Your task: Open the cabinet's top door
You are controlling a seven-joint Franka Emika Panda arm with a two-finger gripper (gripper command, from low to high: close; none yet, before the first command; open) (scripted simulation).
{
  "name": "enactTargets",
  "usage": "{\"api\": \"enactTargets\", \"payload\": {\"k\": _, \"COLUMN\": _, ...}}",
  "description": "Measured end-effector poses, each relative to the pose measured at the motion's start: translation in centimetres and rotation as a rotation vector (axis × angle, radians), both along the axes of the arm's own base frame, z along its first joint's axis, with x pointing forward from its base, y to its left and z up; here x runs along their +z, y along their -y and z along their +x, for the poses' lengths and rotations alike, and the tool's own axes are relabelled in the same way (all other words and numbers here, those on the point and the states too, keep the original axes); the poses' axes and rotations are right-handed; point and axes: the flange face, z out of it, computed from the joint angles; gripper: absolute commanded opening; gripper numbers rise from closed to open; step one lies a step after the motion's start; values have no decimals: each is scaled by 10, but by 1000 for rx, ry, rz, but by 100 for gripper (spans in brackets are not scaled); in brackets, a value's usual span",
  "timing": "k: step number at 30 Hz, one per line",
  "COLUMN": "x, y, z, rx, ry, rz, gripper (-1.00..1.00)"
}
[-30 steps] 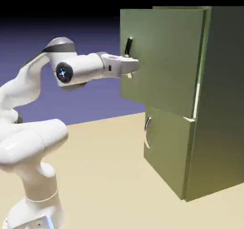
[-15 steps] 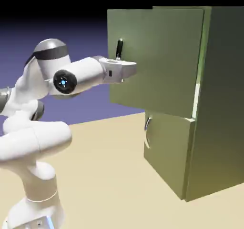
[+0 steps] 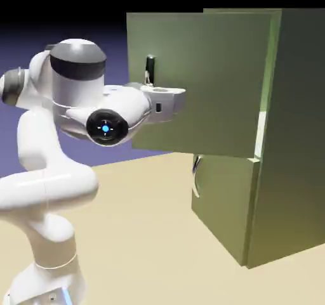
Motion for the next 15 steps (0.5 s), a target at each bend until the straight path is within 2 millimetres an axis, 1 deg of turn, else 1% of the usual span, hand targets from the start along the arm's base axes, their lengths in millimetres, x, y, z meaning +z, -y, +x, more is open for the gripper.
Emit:
{"api": "enactTargets", "payload": {"k": 8, "x": 0, "y": 50, "z": 0, "rx": 161, "ry": 0, "rz": 0, "gripper": -100}}
{"api": "enactTargets", "payload": {"k": 15, "x": 0, "y": 97, "z": 8, "rx": 316, "ry": 0, "rz": 0, "gripper": -100}}
